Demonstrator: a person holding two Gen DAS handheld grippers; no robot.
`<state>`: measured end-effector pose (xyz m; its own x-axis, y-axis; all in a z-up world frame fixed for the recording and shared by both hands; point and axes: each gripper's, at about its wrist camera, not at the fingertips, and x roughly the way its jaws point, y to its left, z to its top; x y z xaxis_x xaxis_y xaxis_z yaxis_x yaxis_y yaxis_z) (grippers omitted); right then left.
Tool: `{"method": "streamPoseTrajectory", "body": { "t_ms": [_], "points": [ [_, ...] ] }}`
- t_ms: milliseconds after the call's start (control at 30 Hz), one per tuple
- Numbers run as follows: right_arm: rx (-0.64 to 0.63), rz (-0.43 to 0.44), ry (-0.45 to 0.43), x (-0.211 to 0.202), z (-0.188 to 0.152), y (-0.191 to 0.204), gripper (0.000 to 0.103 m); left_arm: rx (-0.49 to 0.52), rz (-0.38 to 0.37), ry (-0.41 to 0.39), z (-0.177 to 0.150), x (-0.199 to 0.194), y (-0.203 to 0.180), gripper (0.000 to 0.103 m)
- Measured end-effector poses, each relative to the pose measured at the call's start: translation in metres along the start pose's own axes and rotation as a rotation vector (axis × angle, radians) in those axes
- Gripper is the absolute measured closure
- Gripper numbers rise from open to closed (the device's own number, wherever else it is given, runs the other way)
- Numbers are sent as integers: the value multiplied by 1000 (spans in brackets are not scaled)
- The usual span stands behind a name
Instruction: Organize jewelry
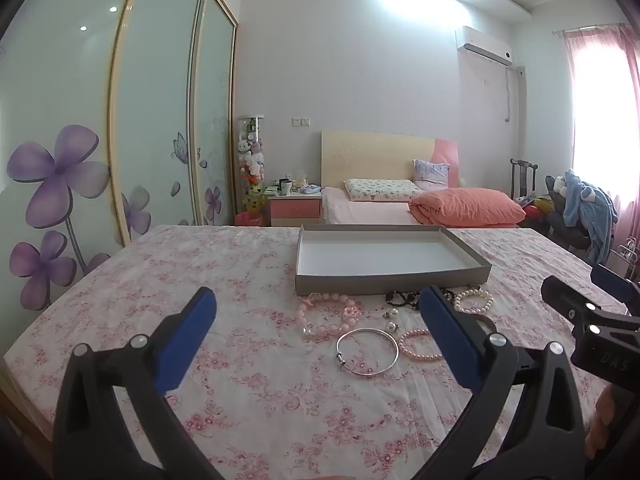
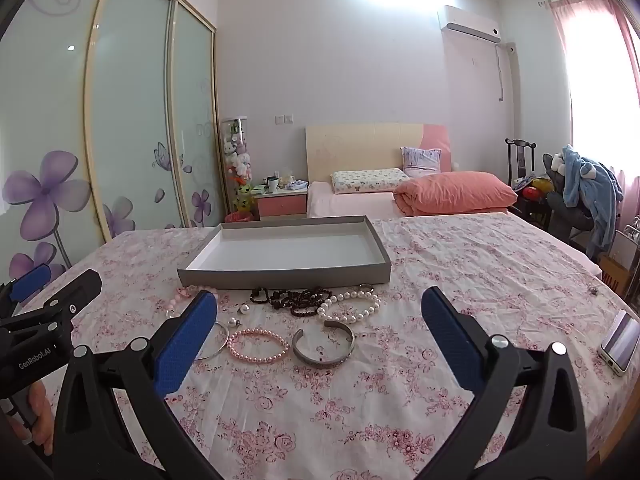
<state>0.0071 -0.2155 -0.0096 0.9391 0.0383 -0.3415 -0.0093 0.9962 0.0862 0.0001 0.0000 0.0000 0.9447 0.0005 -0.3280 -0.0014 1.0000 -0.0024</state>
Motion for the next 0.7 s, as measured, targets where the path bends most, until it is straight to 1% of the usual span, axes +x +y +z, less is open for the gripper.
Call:
{"method": "streamPoseTrajectory", "body": {
  "t_ms": [700],
  "points": [
    [4, -1, 5, 1, -3, -3, 2, -2, 1, 2, 0, 0, 0, 4]
  ]
}}
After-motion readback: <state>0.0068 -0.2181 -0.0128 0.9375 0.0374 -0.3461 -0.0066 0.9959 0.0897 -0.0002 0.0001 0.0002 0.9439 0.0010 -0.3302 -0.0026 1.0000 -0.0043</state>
